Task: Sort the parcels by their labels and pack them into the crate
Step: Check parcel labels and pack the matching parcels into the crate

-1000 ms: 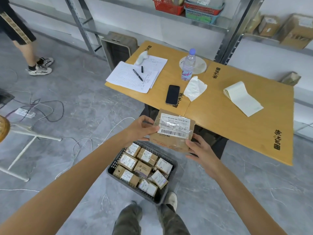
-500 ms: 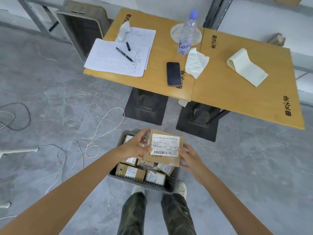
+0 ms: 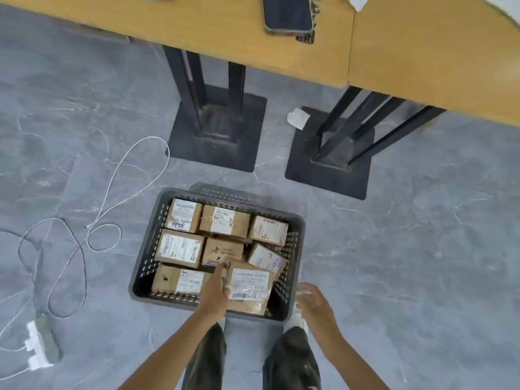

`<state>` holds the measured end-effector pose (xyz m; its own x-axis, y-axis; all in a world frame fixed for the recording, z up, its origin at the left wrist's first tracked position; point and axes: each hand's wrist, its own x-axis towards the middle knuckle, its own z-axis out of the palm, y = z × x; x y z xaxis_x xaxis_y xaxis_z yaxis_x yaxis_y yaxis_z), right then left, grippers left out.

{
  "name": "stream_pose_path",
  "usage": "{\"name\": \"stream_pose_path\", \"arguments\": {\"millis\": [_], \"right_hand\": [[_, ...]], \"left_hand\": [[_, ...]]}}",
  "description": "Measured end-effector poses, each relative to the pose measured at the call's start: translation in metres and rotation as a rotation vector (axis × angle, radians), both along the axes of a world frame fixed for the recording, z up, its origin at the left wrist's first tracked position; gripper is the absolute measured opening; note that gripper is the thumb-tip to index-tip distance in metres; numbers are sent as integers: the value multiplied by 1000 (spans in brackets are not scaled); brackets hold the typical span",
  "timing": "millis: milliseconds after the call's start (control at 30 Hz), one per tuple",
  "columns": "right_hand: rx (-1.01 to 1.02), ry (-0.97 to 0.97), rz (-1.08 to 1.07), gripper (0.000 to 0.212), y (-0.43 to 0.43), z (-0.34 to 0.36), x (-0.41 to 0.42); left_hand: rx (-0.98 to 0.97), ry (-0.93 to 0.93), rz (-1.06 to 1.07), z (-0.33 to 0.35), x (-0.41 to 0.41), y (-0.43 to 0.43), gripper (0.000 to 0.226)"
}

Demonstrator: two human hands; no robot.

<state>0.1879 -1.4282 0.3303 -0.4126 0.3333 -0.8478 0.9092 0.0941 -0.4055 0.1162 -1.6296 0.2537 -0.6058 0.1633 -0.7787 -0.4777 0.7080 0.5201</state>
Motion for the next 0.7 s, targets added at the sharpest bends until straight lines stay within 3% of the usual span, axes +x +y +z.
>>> {"name": "stream_pose_path", "arguments": {"millis": [167,333,400,567,700], "right_hand": [[43,-136,38,21,41,-52,39],[72,-115,33,20,72,-90,40],[80,-99,36,20,77,-101,33],[83,-40,102,18,72,-113,7],[61,-4,132,20,63,-103,-16]], "left_hand": [[-48,32,28,-81,29,32,60],[-113,39,32,-133,45,58,30],[-160,6,-56,-143,50,66,24],[-336,-98,-490,-151,61,66,61],[-380,50,-602,-118,33,65,64]]}}
